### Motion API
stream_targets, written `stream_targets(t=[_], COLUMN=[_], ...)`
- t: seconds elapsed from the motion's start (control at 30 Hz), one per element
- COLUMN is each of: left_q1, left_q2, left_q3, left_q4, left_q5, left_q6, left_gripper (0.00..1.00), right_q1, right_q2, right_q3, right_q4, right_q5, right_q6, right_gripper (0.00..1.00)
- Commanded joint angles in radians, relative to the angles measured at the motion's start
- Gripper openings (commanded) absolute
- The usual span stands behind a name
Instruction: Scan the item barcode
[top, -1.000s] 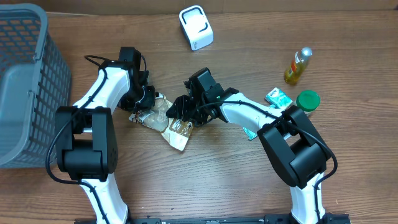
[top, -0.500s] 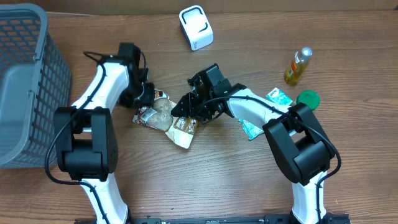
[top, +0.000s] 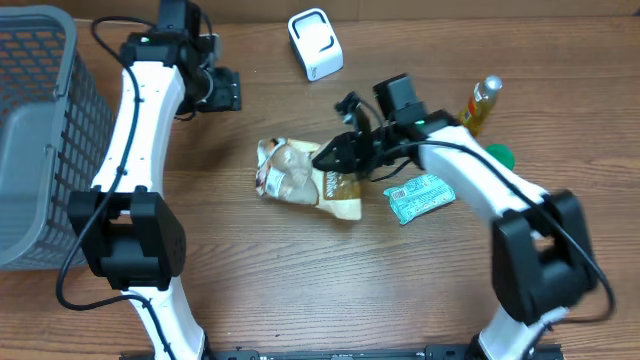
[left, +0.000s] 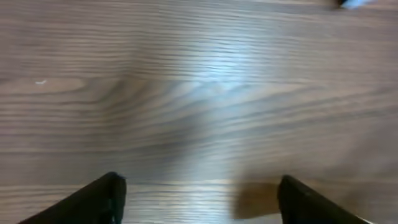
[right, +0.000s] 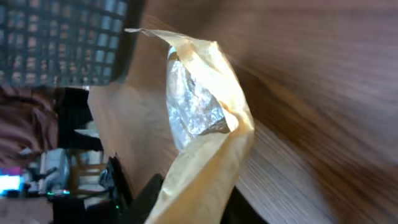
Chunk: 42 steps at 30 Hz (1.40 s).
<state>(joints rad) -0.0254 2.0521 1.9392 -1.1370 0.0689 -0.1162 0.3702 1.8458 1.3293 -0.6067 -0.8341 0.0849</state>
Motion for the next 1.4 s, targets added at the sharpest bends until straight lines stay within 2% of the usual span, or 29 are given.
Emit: stream_targets(t=[0.0,0.43,0.6,0.7,0.93,1.07,1.17,1.23,1.33,1.37], left_q1=[0.072,0.117,0.117,0.117,0.117,0.117,0.117,0.117,0.117,0.117], left_q2=[0.001,0.001,0.001,0.001,0.001,0.001,0.001,0.001,0.001,0.001], left_q3=[0.021,0.021,0.021,0.021,0.021,0.021,0.021,0.021,0.021,0.021], left_q4=[-0.003,-0.011,-0.011,-0.011,-0.011,-0.011,-0.011,-0.011,-0.011,-0.011], left_q5=[-0.103,-0.102,-0.102,-0.102,-0.102,-0.102,-0.102,-0.102,-0.102,-0.102], left_q6=[-0.037,-0.037,-0.037,-0.037,-0.037,-0.037,-0.037,-0.037,-0.037,-0.037], left_gripper=[0.99,1.0,0.99,1.0,0.99,1.0,1.0,0.99,1.0,1.0], right_q1=[-0.021,-0.024,-0.024,-0.024,-0.025,-0.019,0.005,0.047,0.085,0.1], right_q2=[-0.084,-0.096,-0.097,-0.097,-0.097,-0.097,-0.096,-0.082,-0.046,-0.019], right_q3=[0.002,0.002,0.002,0.015,0.253,0.417,0.436,0.436,0.436,0.435], right_q4=[-0.035,-0.013,0.012,0.014,-0.002,0.035,0.127,0.169,0.205,0.243], right_q5=[-0.024,-0.032,-0.053,-0.073,-0.044,0.103,0.301,0.515,0.653,0.713], right_q6=[-0.173,-0.161,-0.161,-0.161,-0.161,-0.251,-0.34,-0.469,-0.602,-0.645], right_gripper=[0.22,0.19,0.05,0.04,0.03,0.04,0.04,0.04,0.04,0.08])
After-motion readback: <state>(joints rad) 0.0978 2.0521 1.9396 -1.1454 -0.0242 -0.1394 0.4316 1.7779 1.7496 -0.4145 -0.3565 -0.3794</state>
